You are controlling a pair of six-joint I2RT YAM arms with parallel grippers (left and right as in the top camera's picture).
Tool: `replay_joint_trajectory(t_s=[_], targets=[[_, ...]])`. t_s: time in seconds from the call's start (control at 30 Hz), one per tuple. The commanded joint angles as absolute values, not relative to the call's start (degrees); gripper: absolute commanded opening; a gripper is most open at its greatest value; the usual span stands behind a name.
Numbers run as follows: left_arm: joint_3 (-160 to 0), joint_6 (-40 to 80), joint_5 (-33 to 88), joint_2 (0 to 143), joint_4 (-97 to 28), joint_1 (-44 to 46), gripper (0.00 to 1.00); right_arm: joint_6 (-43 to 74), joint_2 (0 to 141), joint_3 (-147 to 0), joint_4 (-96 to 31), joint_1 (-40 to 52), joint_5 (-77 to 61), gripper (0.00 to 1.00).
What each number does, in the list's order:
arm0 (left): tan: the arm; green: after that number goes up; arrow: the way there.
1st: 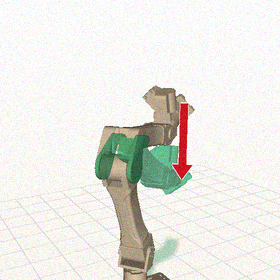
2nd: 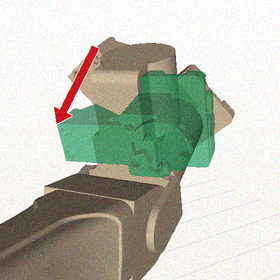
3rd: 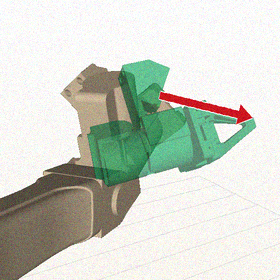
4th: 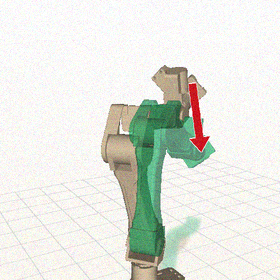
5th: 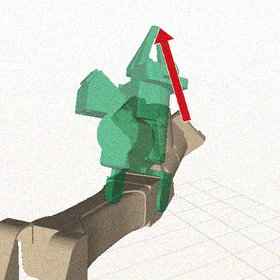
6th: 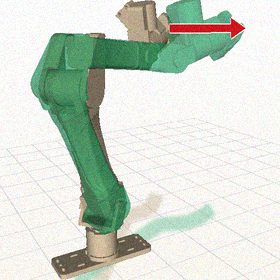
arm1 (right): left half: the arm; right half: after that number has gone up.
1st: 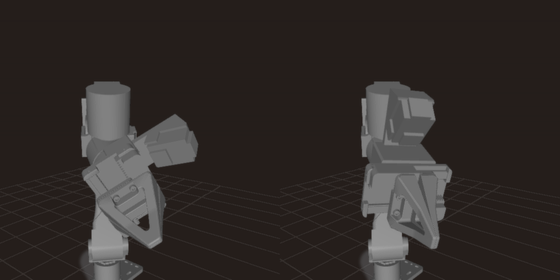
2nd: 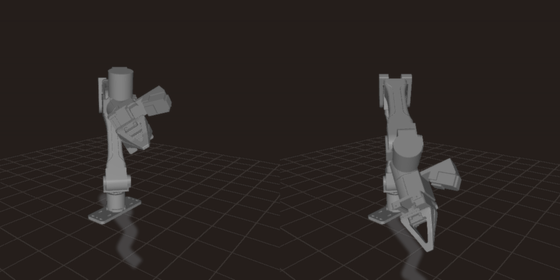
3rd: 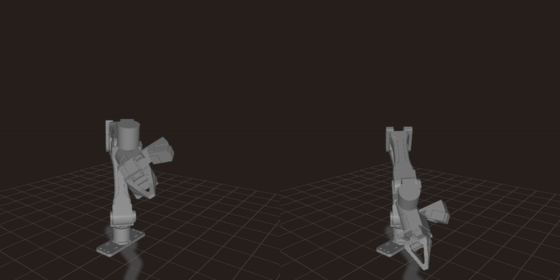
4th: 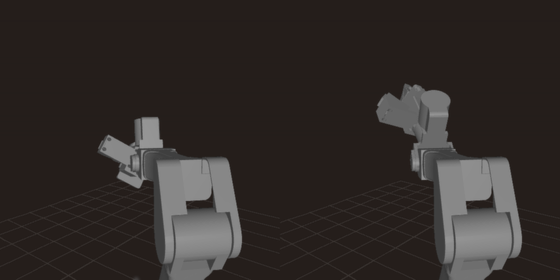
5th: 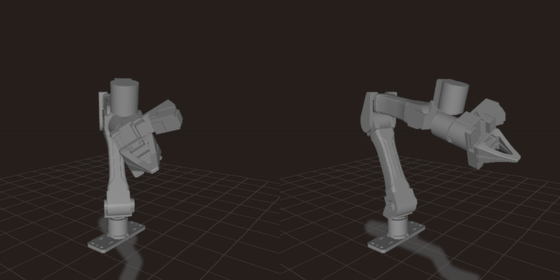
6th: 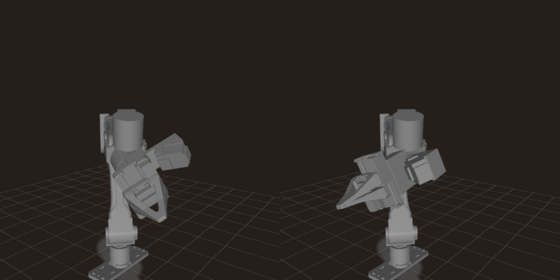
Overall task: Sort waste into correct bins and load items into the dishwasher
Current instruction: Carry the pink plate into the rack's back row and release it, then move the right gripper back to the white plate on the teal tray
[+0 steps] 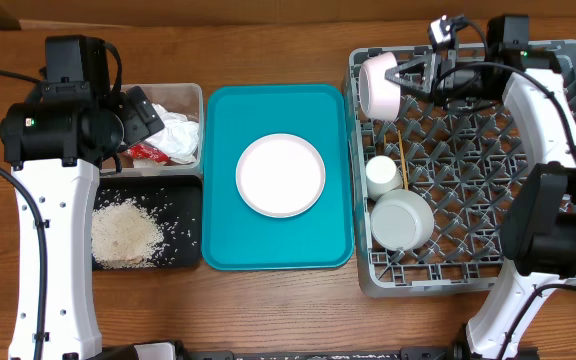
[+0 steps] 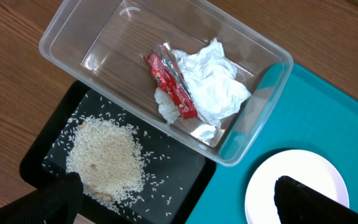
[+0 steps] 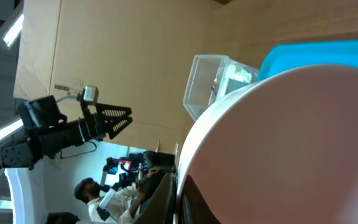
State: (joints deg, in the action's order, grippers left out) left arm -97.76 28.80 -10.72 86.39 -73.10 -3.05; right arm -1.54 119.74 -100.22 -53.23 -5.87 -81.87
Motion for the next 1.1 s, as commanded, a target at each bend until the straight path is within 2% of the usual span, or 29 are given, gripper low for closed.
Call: replay_joint_trajectory(t_s=[0.0,0.43,0.47,0.57,0.67,0.9,1.07], targets=[[-98.00,28.95,-10.66,86.56,-73.08,-2.98,1.00,-4.56,119.68,-96.82,-51.42,-5.76,-83.15,0.04],[-98.00,28.95,-10.66,86.56,-73.08,-2.98,1.00,-4.56,119.68,-93.71,-49.84,-7.18,-79.50,0.04],[-98.00,28.95,-10.66,86.56,-73.08,-2.98,1.00,-4.54,119.68,-93.71,-49.98,-7.44,-79.44,0.08],[-98.00,28.95,-10.66,86.56,-73.08,-2.98,1.00,-4.51,119.68,-93.71,-51.18,-8.71,-77.38,0.27],[-98.00,28.95,-10.66,86.56,-73.08,-2.98,1.00,-4.56,119.68,-93.71,-53.17,-10.39,-75.44,0.35],[-98.00,28.95,-10.66,86.56,-73.08,-2.98,1.00,-4.34,119.59,-93.82,-56.99,-17.61,-75.48,0.44],[-98.00,28.95,-10.66,86.56,-73.08,-2.98,1.00,-4.32,118.89,-93.82,-60.84,-23.35,-74.91,0.45]])
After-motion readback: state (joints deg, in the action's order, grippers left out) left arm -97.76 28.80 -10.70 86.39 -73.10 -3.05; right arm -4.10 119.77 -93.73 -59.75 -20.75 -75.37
